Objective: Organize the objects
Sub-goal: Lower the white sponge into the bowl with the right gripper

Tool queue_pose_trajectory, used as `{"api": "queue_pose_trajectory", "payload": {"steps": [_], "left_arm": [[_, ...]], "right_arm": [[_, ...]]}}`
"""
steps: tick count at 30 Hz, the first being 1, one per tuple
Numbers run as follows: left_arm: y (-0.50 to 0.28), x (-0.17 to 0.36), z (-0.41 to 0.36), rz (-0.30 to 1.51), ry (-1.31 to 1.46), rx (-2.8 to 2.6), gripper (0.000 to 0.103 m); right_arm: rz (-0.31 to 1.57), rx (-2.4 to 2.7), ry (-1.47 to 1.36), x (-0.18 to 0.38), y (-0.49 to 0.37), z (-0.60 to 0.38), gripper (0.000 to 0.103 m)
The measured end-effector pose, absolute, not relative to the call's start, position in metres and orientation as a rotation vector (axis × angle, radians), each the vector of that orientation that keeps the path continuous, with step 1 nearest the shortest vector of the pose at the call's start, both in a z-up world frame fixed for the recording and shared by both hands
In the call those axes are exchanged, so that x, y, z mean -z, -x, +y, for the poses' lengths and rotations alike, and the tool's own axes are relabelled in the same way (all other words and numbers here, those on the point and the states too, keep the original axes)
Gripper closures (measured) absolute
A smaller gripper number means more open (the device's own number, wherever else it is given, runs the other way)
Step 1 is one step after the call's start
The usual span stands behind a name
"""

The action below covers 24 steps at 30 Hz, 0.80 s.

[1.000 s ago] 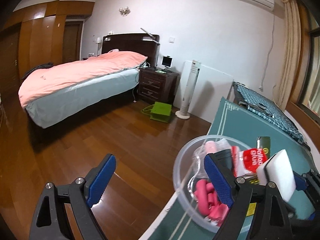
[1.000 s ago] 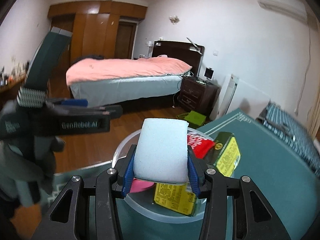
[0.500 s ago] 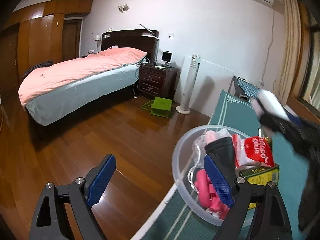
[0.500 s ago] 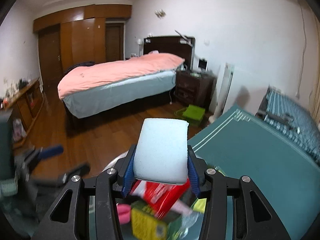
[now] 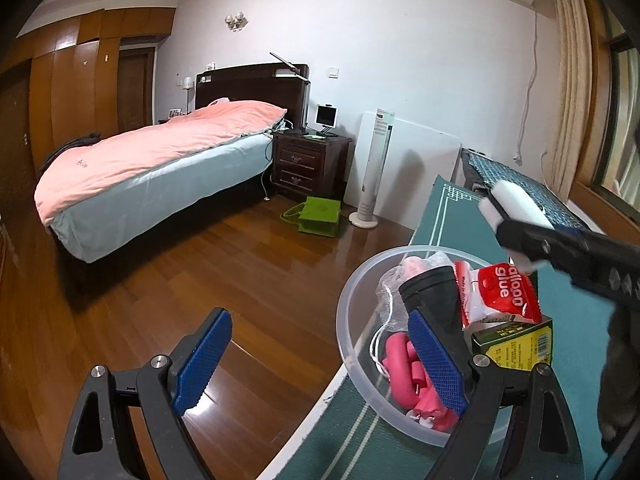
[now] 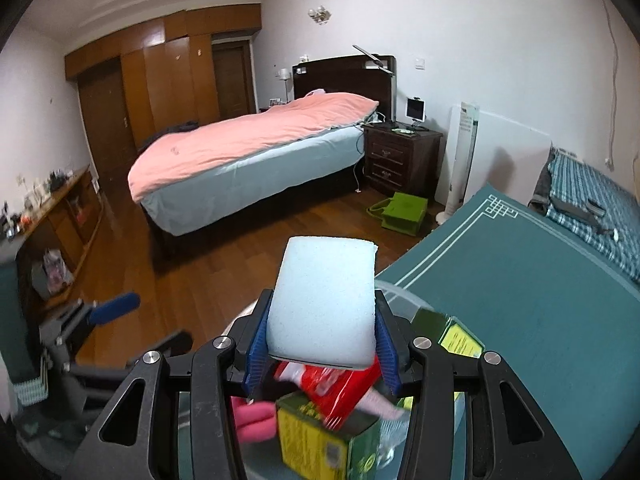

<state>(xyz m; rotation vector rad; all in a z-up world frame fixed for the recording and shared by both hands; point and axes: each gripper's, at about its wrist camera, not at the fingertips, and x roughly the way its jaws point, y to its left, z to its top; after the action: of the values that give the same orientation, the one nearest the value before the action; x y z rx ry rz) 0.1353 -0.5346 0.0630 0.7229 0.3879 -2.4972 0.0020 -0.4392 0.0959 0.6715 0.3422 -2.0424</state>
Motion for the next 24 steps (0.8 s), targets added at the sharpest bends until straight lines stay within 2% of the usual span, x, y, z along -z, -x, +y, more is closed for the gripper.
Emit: {"api": "queue_pose_trajectory", "payload": {"steps": [6, 13, 20, 22, 24], "left_arm": [[-0.136, -0.063, -0.535, 0.39, -0.724, 2.507, 0.011], [-0.138, -0.062, -0.535, 0.396, -0.734, 2.509, 0.011], [-0.136, -0.062, -0.533, 0.394, -0.749, 2.516, 0.011], [-0.134, -0.062, -0.533, 0.395, -0.754, 2.516, 0.011], [-0.134, -0.062, -0.533, 0.401, -0.756, 2.514, 0.011]], "right_arm": [[0.455, 2.054, -0.652, -0.078, -0.022, -0.442, 0.055], [0.376, 2.006, -0.797, -0.049, 0.009, -0.438, 0.056], [0.334, 1.997, -0.779, -0.044, 0.01, -0.432, 0.056], [0.305, 1.994, -0.765, -0.049, 0.01, -0.427, 0.054], [0.288, 1.994, -0.764, -0.053, 0.009, -0.423, 0.041]]}}
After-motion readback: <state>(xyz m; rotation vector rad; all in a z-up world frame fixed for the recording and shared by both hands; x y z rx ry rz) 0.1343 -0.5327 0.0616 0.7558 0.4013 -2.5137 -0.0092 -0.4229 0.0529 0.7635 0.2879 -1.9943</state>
